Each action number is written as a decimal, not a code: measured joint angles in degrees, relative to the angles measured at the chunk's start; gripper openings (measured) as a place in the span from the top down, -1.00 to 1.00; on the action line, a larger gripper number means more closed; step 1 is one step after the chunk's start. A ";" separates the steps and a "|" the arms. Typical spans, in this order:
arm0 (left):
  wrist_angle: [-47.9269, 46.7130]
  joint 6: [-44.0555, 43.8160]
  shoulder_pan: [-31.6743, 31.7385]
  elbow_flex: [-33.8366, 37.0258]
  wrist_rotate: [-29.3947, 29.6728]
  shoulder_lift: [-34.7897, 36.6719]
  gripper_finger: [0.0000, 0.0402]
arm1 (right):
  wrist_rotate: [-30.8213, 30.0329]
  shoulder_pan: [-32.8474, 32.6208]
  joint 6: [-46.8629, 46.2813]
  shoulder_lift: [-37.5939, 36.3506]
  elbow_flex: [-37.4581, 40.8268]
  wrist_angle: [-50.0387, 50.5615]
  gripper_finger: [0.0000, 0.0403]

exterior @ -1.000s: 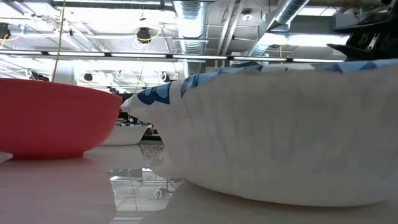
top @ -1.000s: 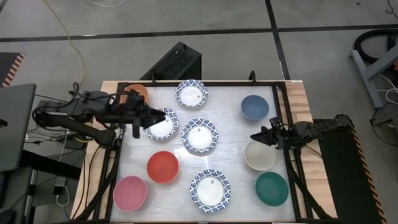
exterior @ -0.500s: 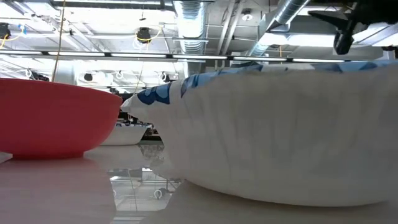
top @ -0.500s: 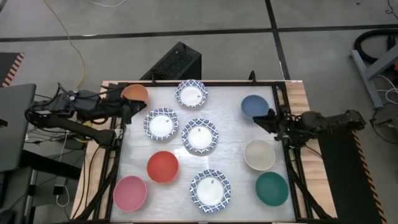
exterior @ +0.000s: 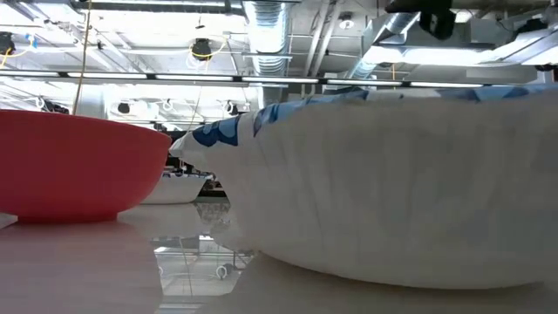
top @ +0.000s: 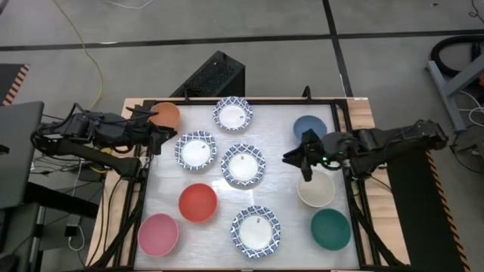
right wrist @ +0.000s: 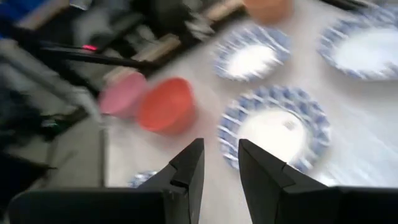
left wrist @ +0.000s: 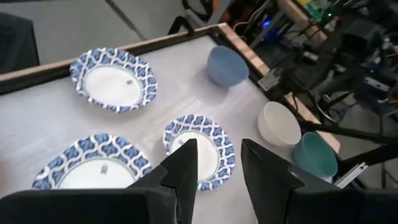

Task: Nest bowls inside each other by size order
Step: Stack the white patterned bowl on top of the white patterned bowl

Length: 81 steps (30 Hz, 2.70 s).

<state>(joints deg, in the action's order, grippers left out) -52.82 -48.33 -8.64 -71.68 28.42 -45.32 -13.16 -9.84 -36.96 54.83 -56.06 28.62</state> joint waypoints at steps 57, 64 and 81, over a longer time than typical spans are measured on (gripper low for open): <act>-6.92 2.88 -0.02 0.09 2.11 -0.80 0.44 | 8.82 16.37 -18.63 44.96 -6.38 -2.08 -0.01; -8.70 2.89 -0.02 0.09 2.76 -0.81 0.44 | 8.90 16.32 -20.21 44.56 -6.38 -1.87 0.50; -9.89 2.19 0.00 0.09 5.44 -0.81 0.44 | 13.65 13.09 -20.96 35.13 -10.85 3.37 0.96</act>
<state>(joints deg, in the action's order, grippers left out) -62.72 -46.15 -8.65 -71.59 33.87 -46.13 0.49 3.25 -57.92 89.96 -66.90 31.98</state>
